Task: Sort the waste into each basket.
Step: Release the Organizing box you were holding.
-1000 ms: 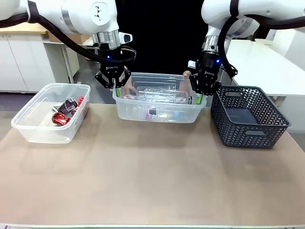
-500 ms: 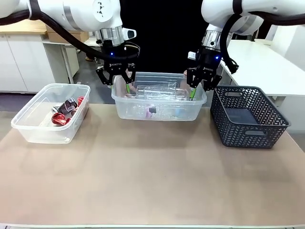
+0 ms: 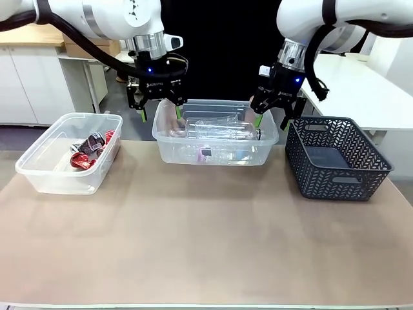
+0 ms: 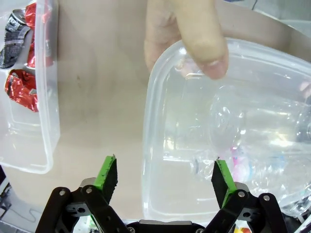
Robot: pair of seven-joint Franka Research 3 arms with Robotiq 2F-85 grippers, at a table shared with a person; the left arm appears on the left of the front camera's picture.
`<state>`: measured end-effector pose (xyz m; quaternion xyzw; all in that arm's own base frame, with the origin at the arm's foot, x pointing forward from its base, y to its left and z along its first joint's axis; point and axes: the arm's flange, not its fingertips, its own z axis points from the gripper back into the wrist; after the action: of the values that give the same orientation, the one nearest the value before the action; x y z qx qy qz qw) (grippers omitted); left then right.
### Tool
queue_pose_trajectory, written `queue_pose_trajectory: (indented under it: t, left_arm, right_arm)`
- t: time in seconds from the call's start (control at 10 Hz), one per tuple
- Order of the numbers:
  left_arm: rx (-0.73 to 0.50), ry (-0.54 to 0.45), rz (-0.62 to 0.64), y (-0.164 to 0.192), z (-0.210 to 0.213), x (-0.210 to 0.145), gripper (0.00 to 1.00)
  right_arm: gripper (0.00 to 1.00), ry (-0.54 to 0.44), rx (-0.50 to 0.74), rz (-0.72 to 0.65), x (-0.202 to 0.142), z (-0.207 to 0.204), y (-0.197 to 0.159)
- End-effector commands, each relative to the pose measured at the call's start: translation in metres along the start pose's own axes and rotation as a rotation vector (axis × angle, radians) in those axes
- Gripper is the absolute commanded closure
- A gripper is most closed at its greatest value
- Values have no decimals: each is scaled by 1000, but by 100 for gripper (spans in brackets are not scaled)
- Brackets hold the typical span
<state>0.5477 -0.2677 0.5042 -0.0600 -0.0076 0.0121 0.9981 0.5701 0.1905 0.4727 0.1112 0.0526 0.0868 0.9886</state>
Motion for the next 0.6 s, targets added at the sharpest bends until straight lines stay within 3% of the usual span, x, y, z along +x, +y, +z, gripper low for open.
queue_pose_trajectory:
  t: [0.0,0.1,0.2,0.5]
  left_arm:
    - [-8,-26,9,15,-2,-13,0]
    - [-20,-31,13,17,-3,-14,0]
    - [1,-6,4,3,2,-3,0]
    - [1,-6,4,3,2,-3,0]
  right_arm:
    - [0,-73,-34,29,-13,-7,-1]
    - [0,-98,-28,29,-13,-6,0]
    - [0,-26,-5,4,-2,1,1]
    - [0,-26,-5,4,-2,1,1]
